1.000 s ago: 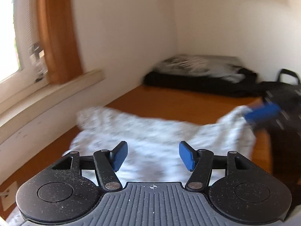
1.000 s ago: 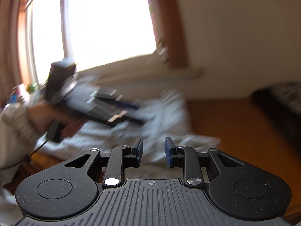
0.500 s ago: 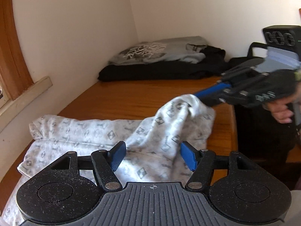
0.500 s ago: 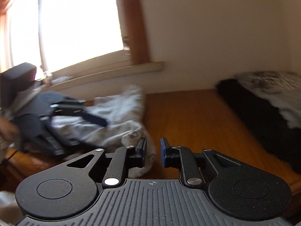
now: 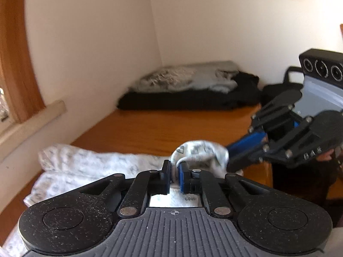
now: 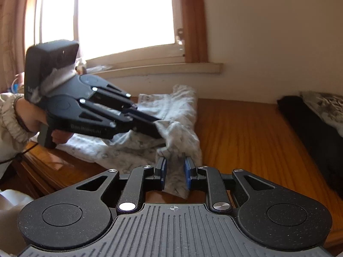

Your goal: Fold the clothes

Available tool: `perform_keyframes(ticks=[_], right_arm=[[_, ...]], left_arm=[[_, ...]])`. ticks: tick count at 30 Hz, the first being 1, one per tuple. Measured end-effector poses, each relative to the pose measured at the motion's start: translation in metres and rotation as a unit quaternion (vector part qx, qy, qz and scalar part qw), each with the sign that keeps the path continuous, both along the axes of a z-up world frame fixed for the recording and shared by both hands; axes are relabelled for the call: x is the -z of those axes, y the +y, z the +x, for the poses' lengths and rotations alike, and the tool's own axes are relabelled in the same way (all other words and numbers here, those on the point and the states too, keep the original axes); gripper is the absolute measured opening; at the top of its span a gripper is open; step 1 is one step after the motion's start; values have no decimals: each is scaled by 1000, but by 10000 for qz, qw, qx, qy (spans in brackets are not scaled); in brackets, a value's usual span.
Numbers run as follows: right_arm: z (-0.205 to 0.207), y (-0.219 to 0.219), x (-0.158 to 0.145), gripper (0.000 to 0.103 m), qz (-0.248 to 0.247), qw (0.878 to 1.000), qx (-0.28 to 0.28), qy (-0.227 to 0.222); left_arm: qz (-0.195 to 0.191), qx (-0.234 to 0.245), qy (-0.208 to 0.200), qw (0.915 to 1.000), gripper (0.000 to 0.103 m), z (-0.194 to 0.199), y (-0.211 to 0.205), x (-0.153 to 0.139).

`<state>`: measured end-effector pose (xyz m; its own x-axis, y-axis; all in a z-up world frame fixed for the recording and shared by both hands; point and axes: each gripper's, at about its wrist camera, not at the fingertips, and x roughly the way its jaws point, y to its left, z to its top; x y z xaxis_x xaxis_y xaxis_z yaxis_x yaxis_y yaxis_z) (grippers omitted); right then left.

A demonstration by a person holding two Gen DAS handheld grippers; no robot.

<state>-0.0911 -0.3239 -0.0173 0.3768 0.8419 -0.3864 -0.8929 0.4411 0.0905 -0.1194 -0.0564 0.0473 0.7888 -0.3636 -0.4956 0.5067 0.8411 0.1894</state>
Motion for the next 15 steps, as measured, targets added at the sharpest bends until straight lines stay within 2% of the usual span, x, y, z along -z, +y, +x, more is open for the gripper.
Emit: perform_keyframes(ticks=[4,6,11,15], right_arm=[[-1,14,-1,16,74,9996,-274,8],[1,23,1,15,14,9994,-338,59],[15,39,9,15,228,9993,-66,293],[13,39,13,17,207,9988,-42,432]], left_arm=[[-128,11,-136,9998,8,-5,4,-8],[-205,36,-124,9997,4,-6,5,-9],[-356,82,-22,9993,4,-6,9,-8],[-406,146,140,9990,4,-6,12,1]])
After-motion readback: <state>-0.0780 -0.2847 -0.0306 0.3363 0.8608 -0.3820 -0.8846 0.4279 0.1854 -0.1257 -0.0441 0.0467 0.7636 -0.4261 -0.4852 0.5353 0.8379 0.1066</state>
